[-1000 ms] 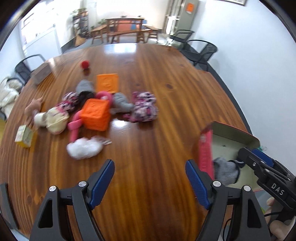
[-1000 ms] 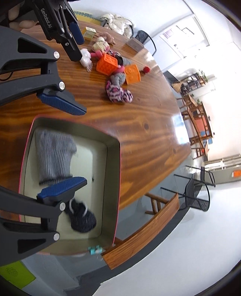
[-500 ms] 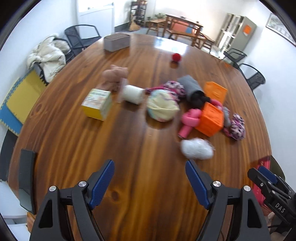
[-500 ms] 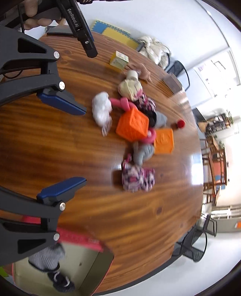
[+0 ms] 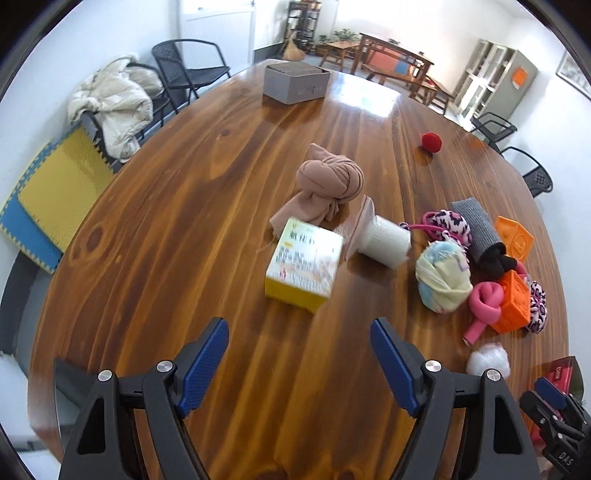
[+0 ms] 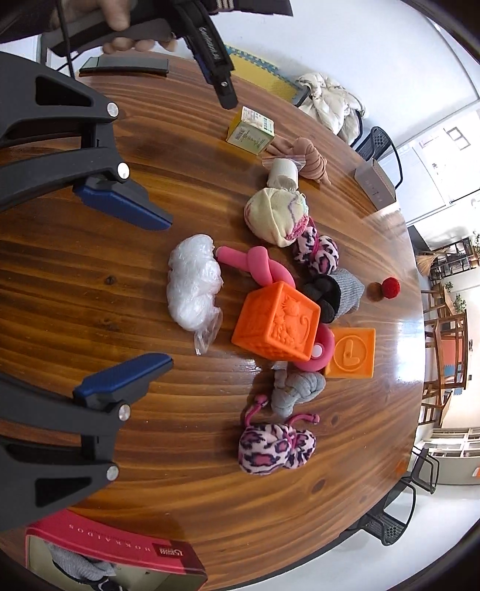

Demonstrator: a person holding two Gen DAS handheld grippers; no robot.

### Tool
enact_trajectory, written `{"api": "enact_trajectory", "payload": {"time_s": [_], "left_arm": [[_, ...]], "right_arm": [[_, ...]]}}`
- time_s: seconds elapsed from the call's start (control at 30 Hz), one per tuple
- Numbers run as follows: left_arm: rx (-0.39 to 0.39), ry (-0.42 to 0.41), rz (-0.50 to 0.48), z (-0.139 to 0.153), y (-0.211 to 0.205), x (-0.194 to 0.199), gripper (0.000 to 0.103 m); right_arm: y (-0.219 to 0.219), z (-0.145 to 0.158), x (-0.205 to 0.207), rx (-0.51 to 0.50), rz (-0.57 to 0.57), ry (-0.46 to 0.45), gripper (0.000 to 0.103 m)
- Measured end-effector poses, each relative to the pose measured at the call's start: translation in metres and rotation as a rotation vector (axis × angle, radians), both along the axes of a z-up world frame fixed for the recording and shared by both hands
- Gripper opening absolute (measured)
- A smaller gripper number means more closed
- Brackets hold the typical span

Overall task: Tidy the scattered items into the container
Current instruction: 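Move both open tools back over the table toward the remaining items, then grasp the white plastic bag with the right tool while the left tool grasps the yellow medicine box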

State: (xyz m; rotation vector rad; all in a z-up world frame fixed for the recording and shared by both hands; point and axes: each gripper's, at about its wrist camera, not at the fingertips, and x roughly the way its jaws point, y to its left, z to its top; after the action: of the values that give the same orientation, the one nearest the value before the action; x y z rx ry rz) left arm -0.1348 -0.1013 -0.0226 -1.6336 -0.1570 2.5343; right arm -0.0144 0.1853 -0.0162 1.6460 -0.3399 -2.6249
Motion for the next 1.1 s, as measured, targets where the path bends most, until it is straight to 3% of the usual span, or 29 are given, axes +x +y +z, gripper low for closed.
{"api": "enact_trajectory", "payload": {"time_s": [0.23, 0.3, 0.33, 0.7, 1.03, 1.1], "left_arm": [[0.046, -0.019, -0.089, -0.025, 0.001, -0.034, 0.08], [0.06, -0.03, -0.104, -0.031, 0.003, -0.039, 0.068], [0.062, -0.042, -0.111, -0.035, 0.004, -0.042, 0.051], [0.12, -0.023, -0.142, -0.022, 0.015, -0.033, 0.05], [0.162, 0.002, -0.173, 0.007, 0.021, -0.005, 0.05], [0.162, 0.0, -0.181, 0.01, 0.029, -0.002, 0.05]], "right_arm": [[0.006, -0.007, -0.002, 0.01, -0.069, -0.03, 0.073], [0.008, -0.008, -0.003, 0.012, -0.083, -0.032, 0.073], [0.009, -0.008, -0.004, 0.01, -0.089, -0.034, 0.073], [-0.002, -0.014, -0.026, -0.013, -0.063, -0.026, 0.073], [-0.022, -0.049, -0.055, 0.029, 0.017, -0.074, 0.076], [-0.023, -0.051, -0.055, 0.023, 0.03, -0.066, 0.072]]}}
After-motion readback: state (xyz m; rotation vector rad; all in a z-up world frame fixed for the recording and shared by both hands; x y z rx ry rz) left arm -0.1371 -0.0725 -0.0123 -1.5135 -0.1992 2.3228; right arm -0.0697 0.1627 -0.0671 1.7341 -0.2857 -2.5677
